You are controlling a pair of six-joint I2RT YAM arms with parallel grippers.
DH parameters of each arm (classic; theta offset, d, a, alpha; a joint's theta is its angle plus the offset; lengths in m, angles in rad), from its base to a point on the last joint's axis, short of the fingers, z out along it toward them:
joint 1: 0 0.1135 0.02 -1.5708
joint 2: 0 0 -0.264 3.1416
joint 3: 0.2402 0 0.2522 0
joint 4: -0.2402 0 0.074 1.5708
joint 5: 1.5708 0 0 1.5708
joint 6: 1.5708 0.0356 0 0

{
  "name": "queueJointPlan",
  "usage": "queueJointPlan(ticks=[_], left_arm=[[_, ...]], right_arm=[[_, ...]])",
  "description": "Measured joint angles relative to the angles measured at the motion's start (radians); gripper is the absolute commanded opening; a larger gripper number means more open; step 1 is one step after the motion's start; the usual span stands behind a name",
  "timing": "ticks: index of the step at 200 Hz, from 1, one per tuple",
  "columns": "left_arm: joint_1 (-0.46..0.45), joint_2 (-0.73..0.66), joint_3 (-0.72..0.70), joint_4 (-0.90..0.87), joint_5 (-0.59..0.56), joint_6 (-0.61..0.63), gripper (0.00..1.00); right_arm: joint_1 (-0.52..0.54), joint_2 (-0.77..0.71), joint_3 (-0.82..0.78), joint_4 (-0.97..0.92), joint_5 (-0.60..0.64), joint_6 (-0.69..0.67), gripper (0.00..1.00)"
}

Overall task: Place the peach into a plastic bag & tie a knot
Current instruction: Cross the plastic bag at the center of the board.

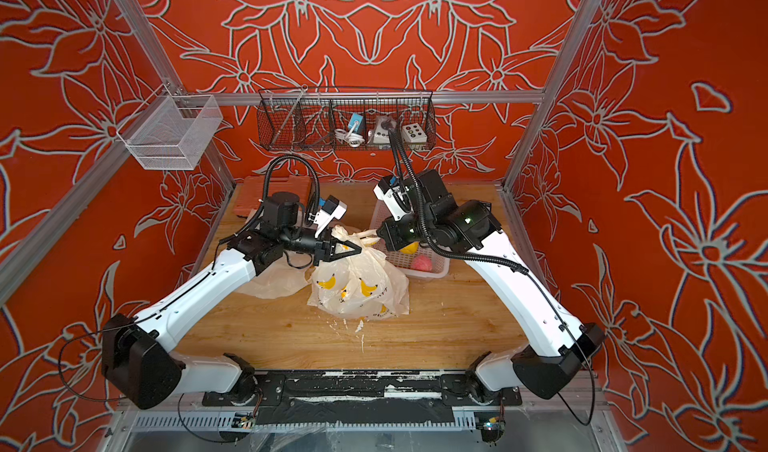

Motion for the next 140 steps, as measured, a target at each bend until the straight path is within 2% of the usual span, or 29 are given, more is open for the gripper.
queueJointPlan(ticks=[52,99,140], left_arm=[[-0.003,0.005,0.002,0.005,-0.031,-0.018,0.03],[-0.003,0.006,0.003,-0.007,-0.040,-0.037,0.04],[0.000,0.006,0.003,-0.019,-0.030,-0.047,0.08]], right_arm=[[0.056,0.010,0.107,-0.123,0.046,-0.045,0.00],[0.108,0.025,0.116,-0.192,0.087,-0.069,0.00],[0.125,0.005,0.050,-0.156,-0.081,-0.034,0.00]])
